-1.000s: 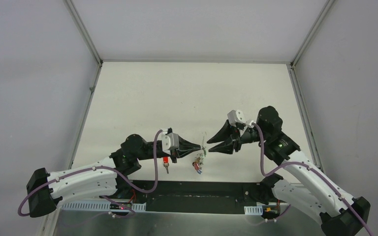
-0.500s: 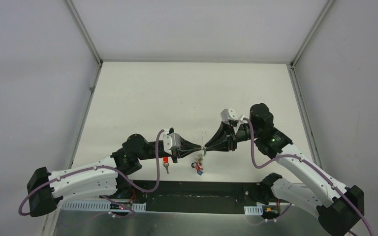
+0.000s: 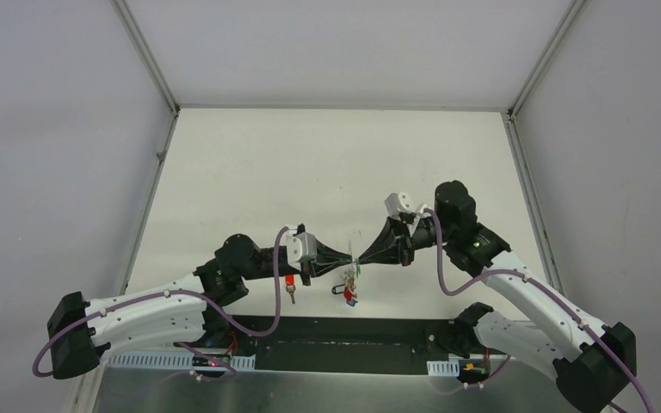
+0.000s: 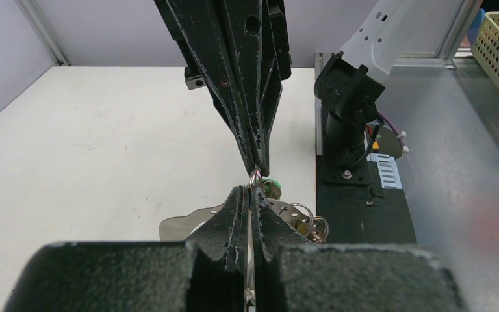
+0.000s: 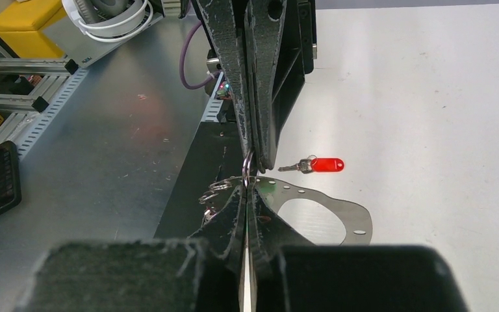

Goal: Put the keys on the keyring
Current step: Adjust the key on the keyring.

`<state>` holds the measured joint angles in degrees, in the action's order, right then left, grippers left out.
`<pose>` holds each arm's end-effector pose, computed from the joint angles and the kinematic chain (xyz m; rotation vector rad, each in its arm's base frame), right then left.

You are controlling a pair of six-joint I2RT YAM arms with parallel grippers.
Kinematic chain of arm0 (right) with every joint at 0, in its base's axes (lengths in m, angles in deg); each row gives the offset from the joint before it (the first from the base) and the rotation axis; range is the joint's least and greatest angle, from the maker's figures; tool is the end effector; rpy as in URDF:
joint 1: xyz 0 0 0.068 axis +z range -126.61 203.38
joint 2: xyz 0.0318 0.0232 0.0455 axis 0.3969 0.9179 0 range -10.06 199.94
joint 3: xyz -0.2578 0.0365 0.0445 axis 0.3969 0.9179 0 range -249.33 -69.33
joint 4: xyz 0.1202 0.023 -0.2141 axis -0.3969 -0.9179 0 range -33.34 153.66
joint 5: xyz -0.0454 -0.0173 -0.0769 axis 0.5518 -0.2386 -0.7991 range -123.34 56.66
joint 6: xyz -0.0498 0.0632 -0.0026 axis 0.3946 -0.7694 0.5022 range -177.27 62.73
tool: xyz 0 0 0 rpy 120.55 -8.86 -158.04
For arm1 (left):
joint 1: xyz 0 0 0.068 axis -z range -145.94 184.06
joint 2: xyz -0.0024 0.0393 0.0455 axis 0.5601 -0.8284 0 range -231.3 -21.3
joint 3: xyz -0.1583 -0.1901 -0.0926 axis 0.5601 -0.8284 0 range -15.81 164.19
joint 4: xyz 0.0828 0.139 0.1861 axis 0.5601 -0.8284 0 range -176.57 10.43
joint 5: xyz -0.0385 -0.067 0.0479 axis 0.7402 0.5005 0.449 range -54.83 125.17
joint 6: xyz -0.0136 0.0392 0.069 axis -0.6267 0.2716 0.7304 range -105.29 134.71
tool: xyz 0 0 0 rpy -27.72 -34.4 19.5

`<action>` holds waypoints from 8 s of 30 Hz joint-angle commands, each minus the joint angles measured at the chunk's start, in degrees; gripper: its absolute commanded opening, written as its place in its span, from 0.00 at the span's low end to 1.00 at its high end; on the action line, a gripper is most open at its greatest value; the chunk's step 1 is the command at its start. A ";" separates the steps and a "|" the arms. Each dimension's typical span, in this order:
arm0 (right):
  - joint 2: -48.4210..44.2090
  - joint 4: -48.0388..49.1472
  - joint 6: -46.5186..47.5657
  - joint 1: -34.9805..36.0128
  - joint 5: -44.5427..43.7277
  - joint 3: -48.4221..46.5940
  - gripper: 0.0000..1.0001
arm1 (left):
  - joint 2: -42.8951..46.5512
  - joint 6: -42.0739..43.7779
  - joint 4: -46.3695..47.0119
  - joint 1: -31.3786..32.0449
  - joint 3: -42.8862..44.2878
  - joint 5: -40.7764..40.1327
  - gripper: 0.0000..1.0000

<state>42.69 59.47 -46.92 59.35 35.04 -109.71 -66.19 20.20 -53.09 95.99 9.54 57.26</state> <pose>0.1221 0.1685 0.2977 -1.4531 1.2177 1.3998 0.0770 -0.2001 0.2902 1.1197 1.0759 -1.0704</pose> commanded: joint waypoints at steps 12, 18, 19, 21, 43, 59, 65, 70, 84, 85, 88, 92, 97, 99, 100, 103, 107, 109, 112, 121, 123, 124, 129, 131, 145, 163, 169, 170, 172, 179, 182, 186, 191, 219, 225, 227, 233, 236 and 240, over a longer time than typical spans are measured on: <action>0.04 -0.92 2.93 -0.19 -1.44 2.14 0.00 | 1.64 -0.37 5.46 0.54 1.56 0.25 0.00; 0.66 -0.91 2.80 -0.22 -1.72 1.70 0.00 | 1.23 -0.65 6.05 0.48 1.33 0.39 0.00; 0.68 -0.91 2.63 -0.24 -1.94 1.53 0.00 | 1.15 -0.74 6.23 0.49 1.29 0.43 0.00; 0.70 -0.91 2.30 -0.19 -2.10 1.31 0.05 | 0.93 -0.77 6.54 0.47 1.33 0.51 0.00; -3.65 6.08 -3.55 0.12 -2.85 0.03 0.45 | 0.28 -0.35 6.13 0.51 1.01 0.09 0.00; -1.01 9.50 -4.94 3.07 -2.36 0.73 0.29 | 0.24 -0.28 5.86 0.52 1.11 -0.20 0.00; -0.74 9.54 -4.93 3.41 -3.40 0.89 0.07 | 0.22 -0.33 5.70 0.52 1.38 -0.11 0.00; -0.44 9.53 -5.14 3.47 -3.62 0.61 0.00 | 0.39 -0.57 4.28 0.47 1.83 -0.19 0.00; 1.65 -13.98 6.64 3.50 -7.41 -5.85 0.00 | 2.51 0.34 -18.54 0.47 8.69 -4.34 0.40; 1.99 -16.70 8.36 3.45 -7.62 -6.83 0.00 | 2.11 0.73 -20.83 0.47 9.62 -4.49 0.41; 3.37 -23.94 13.15 3.49 -8.65 -9.91 0.00 | 0.42 2.09 -25.88 0.47 12.10 -3.94 0.42; 5.98 -33.78 18.53 3.46 -10.64 -14.11 0.00 | -2.46 2.88 -28.87 0.47 14.32 -2.47 0.43; 9.49 -45.17 23.37 3.50 -13.89 -19.84 0.00 | -7.06 2.99 -28.77 0.47 16.45 -0.95 0.44; 10.91 -48.84 24.45 3.50 -15.69 -22.19 0.00 | -9.47 3.16 -28.63 0.52 17.67 0.00 0.44; 11.62 -50.56 25.05 3.50 -16.34 -23.26 0.00 | -10.93 3.20 -28.46 0.55 18.36 0.47 0.44; 13.35 -53.75 25.99 3.50 -17.23 -25.69 0.00 | -13.54 2.85 -26.64 0.77 18.70 0.55 0.43; 14.54 -55.71 25.62 3.50 -16.77 -27.47 0.00 | -15.23 2.05 -20.59 1.29 17.78 1.52 0.40; 14.58 -55.65 25.51 3.50 -16.04 -27.64 0.00 | -16.00 1.30 -18.44 1.52 17.16 1.84 0.36; 14.22 -54.89 25.34 3.50 -15.09 -27.35 0.00 | -16.60 0.44 -15.74 1.84 16.45 2.17 0.32; 14.22 -54.43 25.25 3.50 -14.99 -27.01 0.00 | -17.58 0.62 -15.45 2.31 16.79 3.12 0.21; 14.14 -54.33 25.12 3.50 -15.16 -27.03 0.00 | -17.75 0.90 -16.43 2.32 17.13 3.25 0.20; 14.12 -54.27 25.08 3.51 -15.27 -26.95 0.00 | -17.90 1.02 -17.10 2.32 17.37 3.28 0.20; 14.13 -53.99 25.07 3.50 -15.47 -27.03 0.00 | -18.81 1.43 -19.95 2.63 18.65 3.31 0.29; 14.19 -53.80 24.98 3.50 -15.47 -26.99 0.00 | -19.04 1.45 -20.03 2.75 18.77 3.28 0.22; 13.75 -51.40 23.66 3.50 -17.18 -25.43 0.21 | -18.03 1.09 -16.12 2.84 16.98 3.51 0.00; -4.12 -21.42 11.58 0.48 -8.00 -8.22 0.86 | -3.08 -3.08 0.52 2.84 2.81 -4.15 0.00; -1.75 -19.64 11.02 0.46 -3.94 -9.02 0.60 | -0.78 -3.47 5.00 2.84 0.50 -3.98 0.00; -1.10 -19.63 10.94 0.40 -3.27 -9.30 0.56 | -0.72 -3.63 5.33 2.82 0.30 -3.94 0.00; 0.02 -19.64 10.77 0.42 -1.95 -9.81 0.50 | -0.72 -3.81 5.68 2.83 0.15 -3.58 0.00; 1.73 -19.63 10.50 0.38 -0.34 -10.05 0.30 | -0.89 -4.01 6.04 2.76 0.37 -3.10 0.00; 1.83 -19.80 10.48 0.39 -1.01 -9.86 0.24 | -0.90 -4.13 6.04 2.81 0.32 -3.10 0.00; 1.92 -20.33 10.57 0.40 -1.62 -9.48 0.16 | -0.96 -4.35 6.04 2.82 0.23 -3.01 0.00; 2.05 -20.54 10.77 0.39 -1.89 -9.21 0.07 | -0.99 -4.52 5.95 2.82 0.15 -3.14 0.00; 6.67 -24.72 12.09 0.42 -5.16 -9.28 0.00 | -3.22 -3.79 6.69 2.79 1.40 -3.16 0.00; 4.50 -22.56 10.20 0.40 -8.80 -8.55 0.24 | -3.41 -3.30 5.21 2.81 2.12 -3.70 0.00; 2.63 -21.74 9.80 0.38 -11.03 -7.94 0.38 | -3.59 -3.11 5.16 2.77 2.21 -3.96 0.00; -4.76 -19.14 10.17 0.41 -18.53 -5.57 0.79 | -3.94 -2.39 3.72 2.80 2.89 -4.33 0.00; -7.57 -17.91 9.96 0.42 -22.17 -4.76 0.97 | -3.35 -2.03 1.82 2.82 3.23 -5.00 0.00; -9.21 -17.21 9.87 0.41 -24.54 -4.54 1.00 | -1.73 -1.56 -0.39 2.78 3.20 -6.04 0.00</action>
<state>34.91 38.58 -36.87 59.85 15.04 -114.61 -70.27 17.32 -54.58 98.25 9.78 53.04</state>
